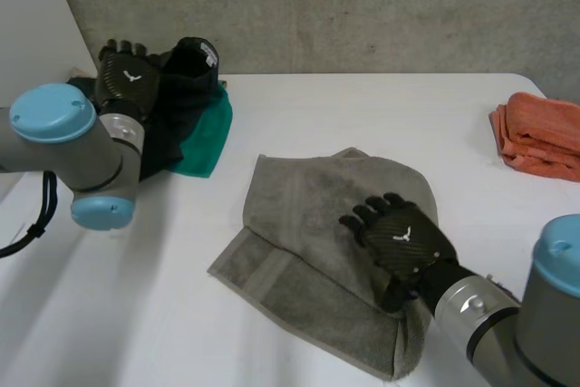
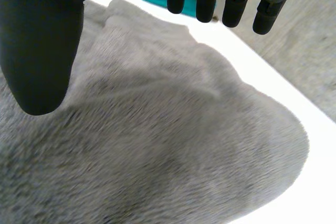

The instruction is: Fold the laundry.

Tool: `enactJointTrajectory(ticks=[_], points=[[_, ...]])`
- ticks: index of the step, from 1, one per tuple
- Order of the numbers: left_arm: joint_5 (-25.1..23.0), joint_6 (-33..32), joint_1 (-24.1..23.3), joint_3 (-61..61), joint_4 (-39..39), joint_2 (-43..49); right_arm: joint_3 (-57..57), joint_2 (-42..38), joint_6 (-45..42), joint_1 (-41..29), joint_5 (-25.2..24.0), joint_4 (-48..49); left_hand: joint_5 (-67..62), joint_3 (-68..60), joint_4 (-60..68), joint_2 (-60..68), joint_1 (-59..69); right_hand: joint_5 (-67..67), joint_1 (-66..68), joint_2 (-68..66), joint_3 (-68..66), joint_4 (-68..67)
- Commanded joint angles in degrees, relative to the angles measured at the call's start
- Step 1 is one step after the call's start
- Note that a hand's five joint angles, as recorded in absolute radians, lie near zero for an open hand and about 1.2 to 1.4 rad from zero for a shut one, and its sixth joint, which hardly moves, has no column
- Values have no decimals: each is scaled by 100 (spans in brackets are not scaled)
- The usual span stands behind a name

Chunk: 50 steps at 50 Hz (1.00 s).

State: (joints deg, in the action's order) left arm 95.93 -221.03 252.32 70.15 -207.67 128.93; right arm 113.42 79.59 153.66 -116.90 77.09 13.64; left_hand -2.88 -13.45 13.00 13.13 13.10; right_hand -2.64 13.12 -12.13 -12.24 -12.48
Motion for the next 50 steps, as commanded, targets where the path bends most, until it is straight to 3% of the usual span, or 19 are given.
enactJointTrajectory(ticks=[1,7,14,22,29,45,48,50], points=[[-74,568,-603,1087,358,-1062,-170,592,14,351,-44,-527,65,122,-76,-90,-87,264,-312,213,224,248],[-689,991,-1237,1800,693,-1608,-469,742,-3,685,-80,-1370,-19,38,8,-6,-3,264,-312,213,224,248],[-1480,1124,-1729,2310,702,-1591,-522,742,6,1029,-133,-1952,-237,-180,226,212,216,264,-312,213,224,248],[-1534,1088,-1923,1959,763,-739,22,698,111,1029,-98,-1874,-1112,-1055,1101,1087,1090,264,-312,213,224,248],[-1525,1088,-1967,1407,939,-212,479,645,603,977,-115,-1206,-1883,-1826,1872,1859,1862,264,-312,213,224,248],[-1516,895,-2028,851,1115,448,576,101,814,941,-10,-678,-2946,-2889,2934,2921,2924,172,-219,121,132,156],[-1507,807,-2028,843,1115,492,568,4,814,950,60,-634,-3934,-3877,3922,3909,3912,-415,367,-465,-454,-430],[-1507,772,-2037,843,1124,492,541,-49,814,950,131,-608,-5093,-5036,5082,5068,5071,-2896,2848,-2947,-2936,-2912]])
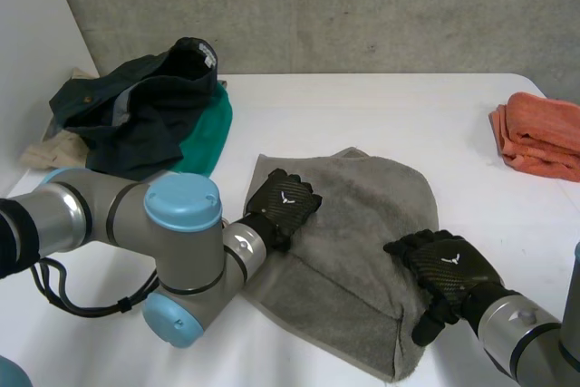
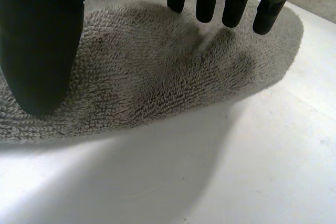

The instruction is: Fold the laundry.

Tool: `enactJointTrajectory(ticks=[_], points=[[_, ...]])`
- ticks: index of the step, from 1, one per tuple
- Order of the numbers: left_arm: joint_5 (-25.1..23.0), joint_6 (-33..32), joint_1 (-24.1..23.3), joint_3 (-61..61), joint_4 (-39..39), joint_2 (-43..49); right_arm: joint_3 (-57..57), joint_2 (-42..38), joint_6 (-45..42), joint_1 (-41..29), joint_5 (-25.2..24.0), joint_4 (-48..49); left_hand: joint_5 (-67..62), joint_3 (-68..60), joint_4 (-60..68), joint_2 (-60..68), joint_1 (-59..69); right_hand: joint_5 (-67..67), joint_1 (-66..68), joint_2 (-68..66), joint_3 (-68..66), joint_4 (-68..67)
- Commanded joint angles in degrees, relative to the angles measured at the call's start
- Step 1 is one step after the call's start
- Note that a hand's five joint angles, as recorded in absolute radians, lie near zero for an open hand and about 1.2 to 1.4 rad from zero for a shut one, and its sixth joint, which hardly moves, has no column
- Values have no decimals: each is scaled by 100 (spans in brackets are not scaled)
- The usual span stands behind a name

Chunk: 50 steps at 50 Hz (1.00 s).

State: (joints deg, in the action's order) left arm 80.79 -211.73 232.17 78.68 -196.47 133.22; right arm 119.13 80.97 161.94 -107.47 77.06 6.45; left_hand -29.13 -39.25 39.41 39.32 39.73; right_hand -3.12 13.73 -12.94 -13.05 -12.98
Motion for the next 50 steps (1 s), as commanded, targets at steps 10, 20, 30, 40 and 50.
enactJointTrajectory(ticks=[10,20,30,40,50], points=[[340,-114,-322,-63,390,-374,-512,452,-792,94,573,191,-4087,-4075,4059,4068,4027,-6688,6627,-6706,-6695,-6702],[736,983,-313,130,504,-2747,-1664,1457,-2693,7,451,120,-4087,-4075,4059,4068,4027,-6688,6627,-6706,-6695,-6702],[1245,1196,55,648,575,-3118,-2851,-202,-2896,-519,-1059,401,-4087,-4075,4059,4068,4027,-6688,6627,-6706,-6695,-6702],[1967,475,706,886,557,-2274,-3273,-1391,-2486,-1039,-923,287,-4087,-4075,4059,4068,4027,312,-373,294,305,298],[1958,290,1251,500,189,-1431,-2650,-424,161,-249,47,-266,-4087,-4075,4059,4068,4027,312,-373,294,305,298]])
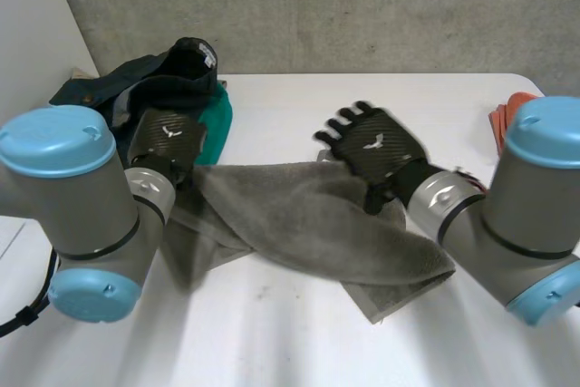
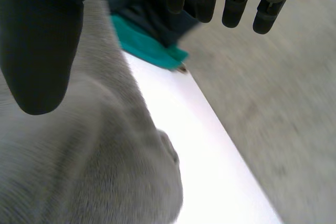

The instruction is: Fold the laundry.

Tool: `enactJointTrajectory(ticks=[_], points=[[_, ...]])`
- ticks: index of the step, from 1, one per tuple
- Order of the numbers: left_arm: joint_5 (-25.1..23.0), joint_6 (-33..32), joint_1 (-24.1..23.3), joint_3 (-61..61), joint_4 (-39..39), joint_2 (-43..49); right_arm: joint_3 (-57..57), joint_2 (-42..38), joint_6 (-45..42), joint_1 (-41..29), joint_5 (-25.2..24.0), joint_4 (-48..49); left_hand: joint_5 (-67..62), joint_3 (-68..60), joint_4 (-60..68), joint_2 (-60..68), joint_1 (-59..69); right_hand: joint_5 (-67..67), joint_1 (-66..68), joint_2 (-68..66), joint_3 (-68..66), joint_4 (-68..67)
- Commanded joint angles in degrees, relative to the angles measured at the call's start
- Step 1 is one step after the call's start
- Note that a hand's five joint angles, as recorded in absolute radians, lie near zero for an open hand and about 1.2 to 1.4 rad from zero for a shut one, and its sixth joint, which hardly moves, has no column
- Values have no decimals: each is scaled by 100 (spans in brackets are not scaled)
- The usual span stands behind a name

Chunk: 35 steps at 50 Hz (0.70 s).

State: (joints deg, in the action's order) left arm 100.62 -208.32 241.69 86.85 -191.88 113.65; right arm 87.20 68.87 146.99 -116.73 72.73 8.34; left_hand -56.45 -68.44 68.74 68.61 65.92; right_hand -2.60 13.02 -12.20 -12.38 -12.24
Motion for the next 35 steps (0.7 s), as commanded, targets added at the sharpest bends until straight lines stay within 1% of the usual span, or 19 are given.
enactJointTrajectory(ticks=[1,4,6,7,8,10,12,16,19,22,24,25,26,27,29,30,32,35], points=[[-25,-60,309,-362,-315,562,648,882,1779,747,470,-543,-1355,-1156,1126,1139,1408,260,-302,220,238,224],[-25,-34,344,-537,-612,676,938,1093,1851,941,496,-798,-1355,-1156,1126,1139,1408,260,-302,220,238,224],[-25,-25,362,-564,-824,703,1158,1094,1720,1011,488,-964,-1355,-1156,1126,1139,1408,260,-302,220,238,224],[-25,-25,362,-556,-1017,711,1246,1085,1650,1038,488,-1009,-1157,-958,929,941,1211,260,-302,220,238,224],[-25,-33,362,-538,-1079,711,1325,1085,1562,1073,488,-1044,-522,-323,294,306,576,260,-302,220,238,224],[-42,-33,344,-485,-1167,711,1571,1015,1289,1152,461,-1036,1292,1491,-1521,-1508,-1239,84,-126,44,62,48],[-77,-94,318,-250,-1177,607,1721,892,1087,1178,487,-992,4044,4243,-4273,-4260,-3991,67,-109,27,44,30],[-77,-86,230,173,-1159,212,1888,392,806,1179,348,-624,4647,4846,-4875,-4863,-4593,-184,142,-224,-206,-221],[-77,-77,168,665,-1159,-325,1915,189,752,1170,224,-526,4716,4914,-4944,-4931,-4662,-370,328,-410,-392,-406],[-60,-86,133,1096,-1150,-703,1915,-13,726,1170,136,-473,4548,4747,-4776,-4764,-4494,-974,932,-1014,-996,-1010],[-60,-86,116,1298,-1107,-844,1889,-93,726,1187,92,-447,4146,4345,-4374,-4362,-4092,-2683,2641,-2723,-2706,-2720],[-60,-77,107,1499,-1028,-975,1880,-93,735,1187,83,-421,3694,3893,-3922,-3910,-3640,-4058,4016,-4098,-4080,-4094],[-60,-77,107,1597,-975,-1037,1871,-93,735,1179,83,-377,3473,3672,-3701,-3689,-3419,-5720,5678,-5760,-5742,-5756],[-60,-69,98,1694,-922,-1090,1880,-84,752,1179,92,-246,3188,3387,-3416,-3404,-3134,-6730,6688,-6770,-6752,-6766],[-95,-34,89,1895,-756,-1195,1923,-67,778,1187,110,-78,2349,2548,-2577,-2565,-2295,-6740,6698,-6780,-6762,-6776],[-121,-33,80,1949,-711,-1196,1958,-23,779,1196,110,1,2211,2409,-2439,-2426,-2157,-6740,6698,-6780,-6762,-6776],[-191,-33,45,2028,-641,-1178,2073,205,779,1196,136,115,2125,2324,-2353,-2341,-2071,-6740,6698,-6780,-6762,-6776],[-446,37,45,2125,-579,-1134,2161,713,779,1205,153,133,2091,2290,-2320,-2307,-2038,-6740,6698,-6780,-6762,-6776]])
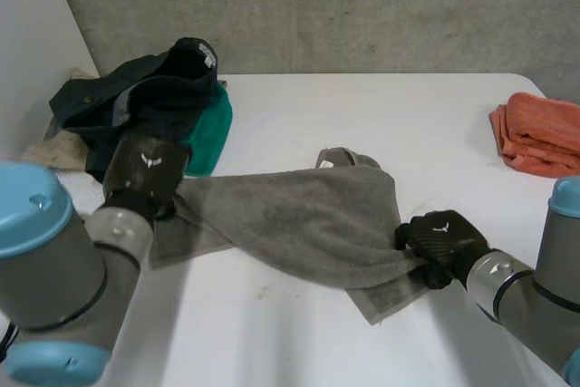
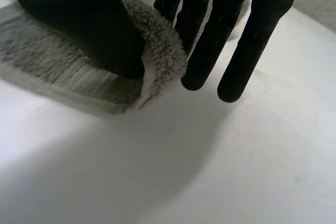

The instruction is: Fold the laundry.

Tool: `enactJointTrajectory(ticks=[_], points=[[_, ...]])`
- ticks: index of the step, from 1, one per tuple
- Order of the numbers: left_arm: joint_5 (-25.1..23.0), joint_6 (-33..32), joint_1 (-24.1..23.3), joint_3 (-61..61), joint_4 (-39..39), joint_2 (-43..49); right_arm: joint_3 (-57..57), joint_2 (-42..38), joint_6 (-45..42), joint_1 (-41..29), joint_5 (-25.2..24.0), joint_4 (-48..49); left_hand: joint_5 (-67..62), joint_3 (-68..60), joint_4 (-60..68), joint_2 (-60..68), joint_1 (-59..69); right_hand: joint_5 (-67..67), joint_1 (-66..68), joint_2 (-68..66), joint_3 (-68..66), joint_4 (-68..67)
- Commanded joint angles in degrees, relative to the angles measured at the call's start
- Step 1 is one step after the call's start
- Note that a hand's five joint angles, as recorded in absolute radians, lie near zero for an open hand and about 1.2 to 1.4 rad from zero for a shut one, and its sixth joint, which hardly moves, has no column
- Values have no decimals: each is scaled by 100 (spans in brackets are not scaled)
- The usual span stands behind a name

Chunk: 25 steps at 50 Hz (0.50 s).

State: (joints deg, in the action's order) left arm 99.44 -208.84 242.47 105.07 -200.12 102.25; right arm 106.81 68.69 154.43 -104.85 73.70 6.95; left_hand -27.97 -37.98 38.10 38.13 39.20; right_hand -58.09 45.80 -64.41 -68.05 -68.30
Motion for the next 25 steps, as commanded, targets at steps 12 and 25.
enactJointTrajectory(ticks=[12,25], points=[[-1497,414,204,-740,227,1646,191,1840,96,0,-5,-255,-303,-302,290,287,179,-1191,3420,-1559,-1195,-1170],[-1524,405,204,-2034,175,2747,76,2350,104,-35,22,-378,-353,-352,340,337,230,-1191,3420,-1559,-1195,-1170]])
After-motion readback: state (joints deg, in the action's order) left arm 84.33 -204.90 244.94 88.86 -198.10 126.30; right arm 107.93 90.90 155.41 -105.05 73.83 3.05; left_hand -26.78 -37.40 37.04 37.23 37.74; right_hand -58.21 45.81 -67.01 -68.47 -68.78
